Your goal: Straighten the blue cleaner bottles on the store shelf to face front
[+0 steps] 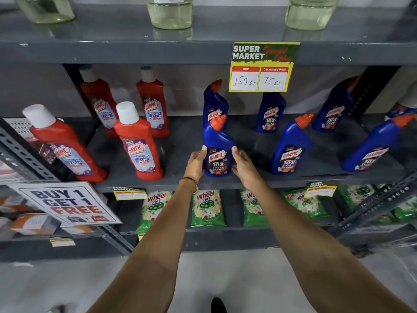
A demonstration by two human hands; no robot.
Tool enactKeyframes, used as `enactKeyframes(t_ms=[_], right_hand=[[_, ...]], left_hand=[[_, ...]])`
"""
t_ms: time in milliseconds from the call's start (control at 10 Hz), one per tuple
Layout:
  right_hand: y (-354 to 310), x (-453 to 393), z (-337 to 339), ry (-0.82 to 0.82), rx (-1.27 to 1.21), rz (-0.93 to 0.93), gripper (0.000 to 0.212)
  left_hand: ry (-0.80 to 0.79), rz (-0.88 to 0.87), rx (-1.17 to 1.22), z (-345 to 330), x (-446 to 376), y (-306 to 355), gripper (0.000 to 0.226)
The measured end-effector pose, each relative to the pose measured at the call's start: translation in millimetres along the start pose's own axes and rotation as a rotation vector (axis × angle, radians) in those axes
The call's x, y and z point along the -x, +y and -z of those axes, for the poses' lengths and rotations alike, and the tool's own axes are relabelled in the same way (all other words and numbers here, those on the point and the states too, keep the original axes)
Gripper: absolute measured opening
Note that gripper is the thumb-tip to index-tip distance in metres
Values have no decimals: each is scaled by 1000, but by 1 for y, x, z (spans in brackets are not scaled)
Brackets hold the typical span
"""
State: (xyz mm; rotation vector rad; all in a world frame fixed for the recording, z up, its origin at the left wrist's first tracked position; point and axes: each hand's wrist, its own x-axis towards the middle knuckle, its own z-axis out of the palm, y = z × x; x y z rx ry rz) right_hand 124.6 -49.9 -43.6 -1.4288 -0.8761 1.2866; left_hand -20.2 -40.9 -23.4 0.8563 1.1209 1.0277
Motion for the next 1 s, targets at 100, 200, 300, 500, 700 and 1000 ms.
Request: enactKeyframes(t_ms=[100, 200, 300, 500, 700, 1000], right_hand=[[1, 6, -1, 4, 5, 8, 50], [0, 7, 0, 1, 15, 10, 52], [-1, 8, 0, 12, 45, -1, 53], [-2, 6, -3, 41, 26, -21, 62], [-3, 11, -3, 46, 8, 8, 54], [-1, 42, -1, 344, 244, 74, 47]], left_hand=[[-10, 0, 10, 1, 1, -1, 22], [-16, 1, -12, 2, 0, -3, 24], [-15, 4, 3, 3, -2, -6, 31], [-7, 2, 55, 1, -7, -8, 23], [-4, 6, 24, 3, -9, -10, 34], [37, -108, -442, 6, 26, -19, 46]])
